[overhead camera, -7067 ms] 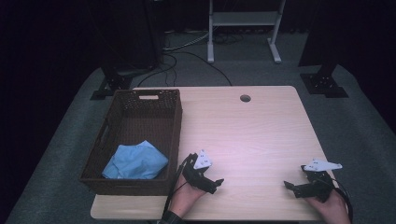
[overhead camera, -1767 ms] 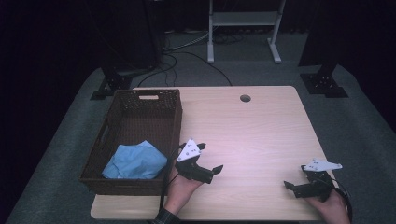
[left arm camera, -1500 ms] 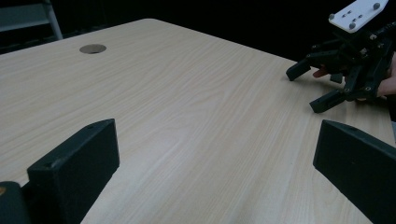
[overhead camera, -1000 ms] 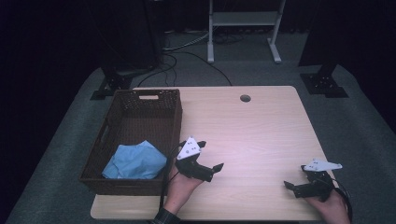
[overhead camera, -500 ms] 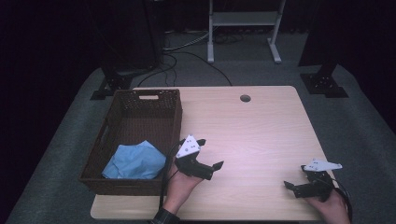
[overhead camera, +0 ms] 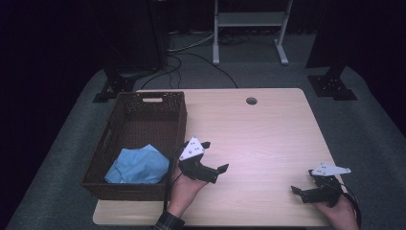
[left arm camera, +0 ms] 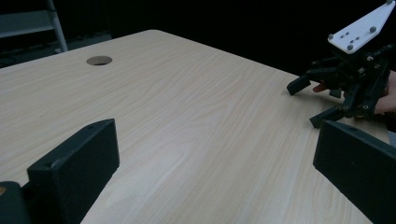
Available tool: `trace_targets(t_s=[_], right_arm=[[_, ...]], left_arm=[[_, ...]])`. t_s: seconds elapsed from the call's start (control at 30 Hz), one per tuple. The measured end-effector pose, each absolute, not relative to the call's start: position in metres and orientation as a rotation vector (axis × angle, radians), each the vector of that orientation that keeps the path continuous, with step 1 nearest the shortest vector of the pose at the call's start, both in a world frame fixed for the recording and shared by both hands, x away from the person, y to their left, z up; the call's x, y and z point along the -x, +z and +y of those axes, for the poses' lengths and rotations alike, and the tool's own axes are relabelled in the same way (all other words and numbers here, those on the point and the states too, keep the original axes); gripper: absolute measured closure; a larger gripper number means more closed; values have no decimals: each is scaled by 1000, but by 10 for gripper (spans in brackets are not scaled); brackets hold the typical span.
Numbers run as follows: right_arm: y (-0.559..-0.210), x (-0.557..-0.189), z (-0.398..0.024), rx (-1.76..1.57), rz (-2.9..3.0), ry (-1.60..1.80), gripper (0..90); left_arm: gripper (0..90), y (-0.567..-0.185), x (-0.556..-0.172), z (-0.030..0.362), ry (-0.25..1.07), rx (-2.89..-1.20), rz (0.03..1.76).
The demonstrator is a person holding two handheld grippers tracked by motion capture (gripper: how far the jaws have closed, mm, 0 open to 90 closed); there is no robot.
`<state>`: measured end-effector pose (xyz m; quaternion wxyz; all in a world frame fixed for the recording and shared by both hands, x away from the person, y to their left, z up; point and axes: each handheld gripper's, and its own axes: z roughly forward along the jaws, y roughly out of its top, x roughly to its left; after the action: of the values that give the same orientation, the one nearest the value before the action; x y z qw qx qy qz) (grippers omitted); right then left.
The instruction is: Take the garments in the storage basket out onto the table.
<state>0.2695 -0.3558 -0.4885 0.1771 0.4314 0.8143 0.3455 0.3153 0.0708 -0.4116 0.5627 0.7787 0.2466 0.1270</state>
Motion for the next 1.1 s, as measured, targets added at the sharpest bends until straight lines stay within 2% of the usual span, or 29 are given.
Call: trace_targets(t_s=[1.1], right_arm=[[-488, -270, -356, -1220, 2305, 978, 16]], left_arm=[[0, -403, -326, 67, 302, -1837, 575]])
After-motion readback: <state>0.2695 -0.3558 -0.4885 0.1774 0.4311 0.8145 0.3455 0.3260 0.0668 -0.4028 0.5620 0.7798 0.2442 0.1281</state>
